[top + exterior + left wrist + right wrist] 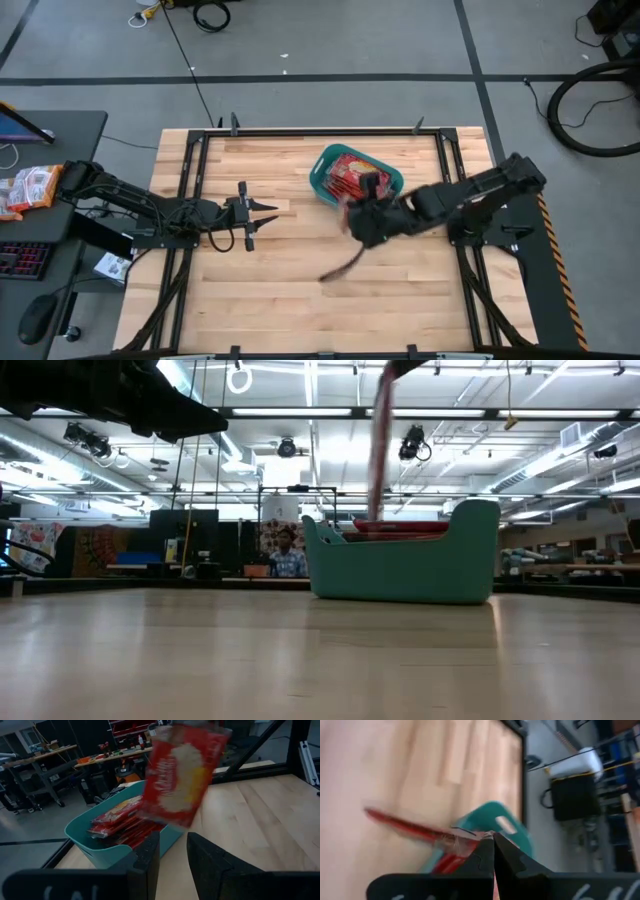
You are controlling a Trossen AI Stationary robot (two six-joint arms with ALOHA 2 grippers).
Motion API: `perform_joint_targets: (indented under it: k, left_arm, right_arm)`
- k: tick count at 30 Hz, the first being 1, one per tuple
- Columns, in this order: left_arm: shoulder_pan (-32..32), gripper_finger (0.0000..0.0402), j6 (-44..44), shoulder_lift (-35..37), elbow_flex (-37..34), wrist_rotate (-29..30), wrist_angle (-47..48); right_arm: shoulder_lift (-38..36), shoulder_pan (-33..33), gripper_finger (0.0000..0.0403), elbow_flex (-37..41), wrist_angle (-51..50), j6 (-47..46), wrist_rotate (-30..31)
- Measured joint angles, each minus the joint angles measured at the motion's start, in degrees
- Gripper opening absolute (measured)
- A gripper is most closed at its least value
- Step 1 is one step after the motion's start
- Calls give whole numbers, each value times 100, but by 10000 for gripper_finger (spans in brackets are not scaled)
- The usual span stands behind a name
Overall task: Sort popcorn bags into baskets
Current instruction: Put the red popcorn bag into the green bin
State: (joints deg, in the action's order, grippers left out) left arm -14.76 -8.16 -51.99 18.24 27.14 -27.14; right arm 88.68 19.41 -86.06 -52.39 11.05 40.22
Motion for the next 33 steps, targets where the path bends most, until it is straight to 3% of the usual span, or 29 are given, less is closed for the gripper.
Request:
perform_joint_targets:
  k: [11, 18, 25, 33]
  left_arm:
    - [2, 102, -2, 0, -2, 0, 2]
    - [1, 102, -2, 0, -1, 0, 23]
    - [2, 102, 0, 0, -2, 0, 278]
    - [1, 102, 2, -1, -2, 2, 287]
  right_arm:
    - [0, -1731, 1, -2, 1656, 2491, 40]
    - [-7, -2773, 1, -9, 2567, 2960, -316]
    - [-9, -3201, 1, -9, 761, 1938, -1024]
    - [-35, -2859, 1, -7, -1251, 739, -832]
